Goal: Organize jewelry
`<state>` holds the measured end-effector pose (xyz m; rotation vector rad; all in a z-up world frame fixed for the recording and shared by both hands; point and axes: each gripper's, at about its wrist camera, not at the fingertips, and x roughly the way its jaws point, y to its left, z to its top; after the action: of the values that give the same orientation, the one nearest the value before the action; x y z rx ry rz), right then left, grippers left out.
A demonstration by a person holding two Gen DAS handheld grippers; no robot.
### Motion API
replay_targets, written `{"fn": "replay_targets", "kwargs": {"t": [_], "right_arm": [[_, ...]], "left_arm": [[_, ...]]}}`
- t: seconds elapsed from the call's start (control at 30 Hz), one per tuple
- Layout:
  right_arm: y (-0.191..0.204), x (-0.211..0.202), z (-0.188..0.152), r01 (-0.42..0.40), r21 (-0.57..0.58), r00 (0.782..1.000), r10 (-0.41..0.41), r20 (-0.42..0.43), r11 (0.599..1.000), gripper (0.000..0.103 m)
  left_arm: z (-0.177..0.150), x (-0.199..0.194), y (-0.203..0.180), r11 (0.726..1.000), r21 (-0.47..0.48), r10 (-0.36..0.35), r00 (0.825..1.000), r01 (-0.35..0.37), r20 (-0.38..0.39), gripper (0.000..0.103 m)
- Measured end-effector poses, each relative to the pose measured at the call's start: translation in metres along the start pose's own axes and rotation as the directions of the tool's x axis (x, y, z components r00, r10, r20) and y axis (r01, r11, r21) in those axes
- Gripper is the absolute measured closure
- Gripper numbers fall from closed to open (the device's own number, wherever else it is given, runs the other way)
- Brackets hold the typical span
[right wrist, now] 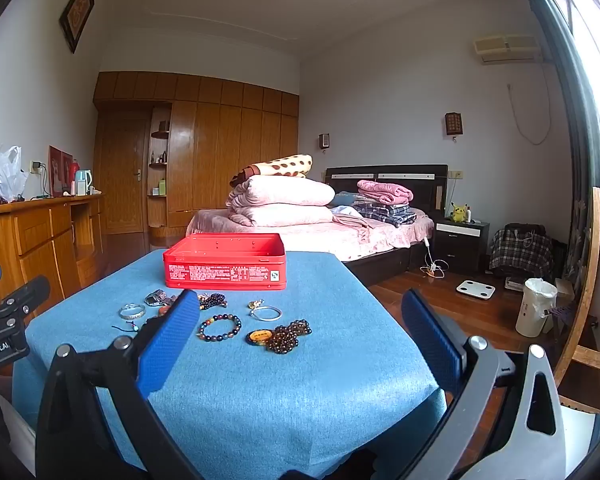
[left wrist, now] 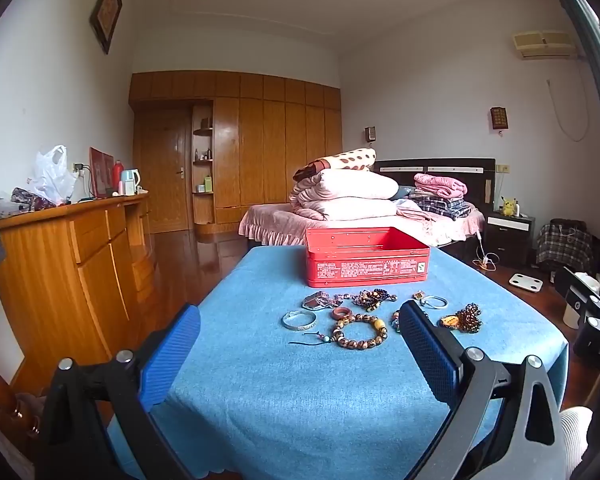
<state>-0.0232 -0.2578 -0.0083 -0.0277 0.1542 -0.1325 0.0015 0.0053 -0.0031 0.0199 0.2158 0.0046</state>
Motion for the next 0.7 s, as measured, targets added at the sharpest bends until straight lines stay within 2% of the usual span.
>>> {"fn": "replay_targets", "kwargs": {"t": [0.7], "right_arm": [[-0.0001,0.0006,-0.0007,0.0,0.001,1.0,0.0,0.001,1.0,0.005]], "left_arm": [[0.0016,-0.0001,-0.0034,1.0,0.004,0.003,1.0,-0.003,0.0,0.006]]}}
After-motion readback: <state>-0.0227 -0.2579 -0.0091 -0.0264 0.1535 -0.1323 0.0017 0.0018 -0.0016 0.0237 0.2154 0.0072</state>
